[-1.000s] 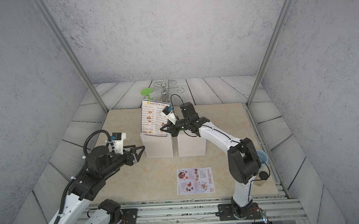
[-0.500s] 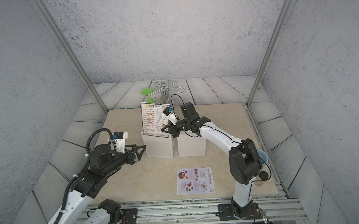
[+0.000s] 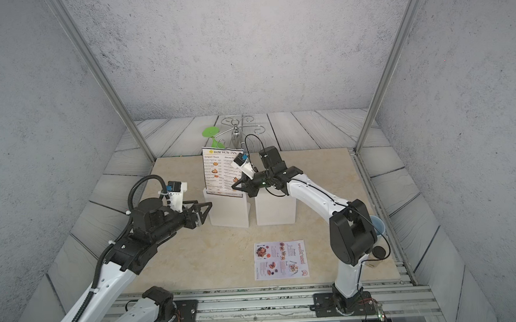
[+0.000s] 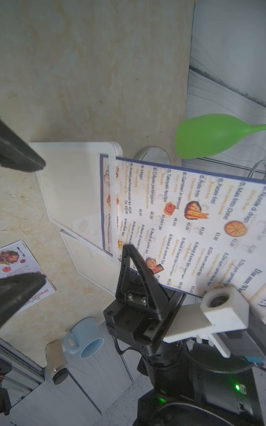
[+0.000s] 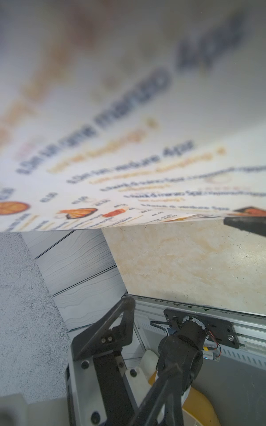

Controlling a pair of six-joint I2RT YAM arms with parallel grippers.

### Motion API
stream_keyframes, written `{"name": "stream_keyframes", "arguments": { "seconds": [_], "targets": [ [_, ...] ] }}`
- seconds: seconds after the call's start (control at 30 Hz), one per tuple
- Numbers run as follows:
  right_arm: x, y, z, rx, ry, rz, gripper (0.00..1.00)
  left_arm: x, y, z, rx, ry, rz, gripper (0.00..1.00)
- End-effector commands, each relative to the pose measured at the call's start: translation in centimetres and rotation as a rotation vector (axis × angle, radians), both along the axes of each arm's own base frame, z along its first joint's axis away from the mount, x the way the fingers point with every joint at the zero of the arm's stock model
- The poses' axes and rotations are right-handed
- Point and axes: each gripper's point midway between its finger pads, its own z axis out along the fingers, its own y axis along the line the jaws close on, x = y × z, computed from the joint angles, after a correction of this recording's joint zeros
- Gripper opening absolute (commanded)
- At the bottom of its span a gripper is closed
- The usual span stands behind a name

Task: Insert the menus into the narrow rack
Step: Insert the menu into the narrow rack.

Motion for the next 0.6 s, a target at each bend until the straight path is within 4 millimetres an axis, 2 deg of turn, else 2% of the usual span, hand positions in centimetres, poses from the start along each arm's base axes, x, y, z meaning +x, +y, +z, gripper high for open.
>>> {"name": "stream_keyframes", "arguments": {
  "seconds": [0.0, 0.33, 0.57],
  "targets": [
    [-0.2, -0.4, 1.4, 0.0, -0.031, 0.006, 0.0, 0.4, 0.0, 1.9, 0.002, -0.065, 0.0, 0.74],
    [-0.4, -0.4, 0.9, -0.011, -0.022, 0.021, 0.0, 2.2, -0.2, 4.4, 0.061, -0.146, 0.002, 0.74],
    [-0.9, -0.4, 0.9, -0.011, -0.026, 0.042, 0.0, 5.1, -1.1, 5.3, 0.1, -0.198, -0.077, 0.69]
  ]
}}
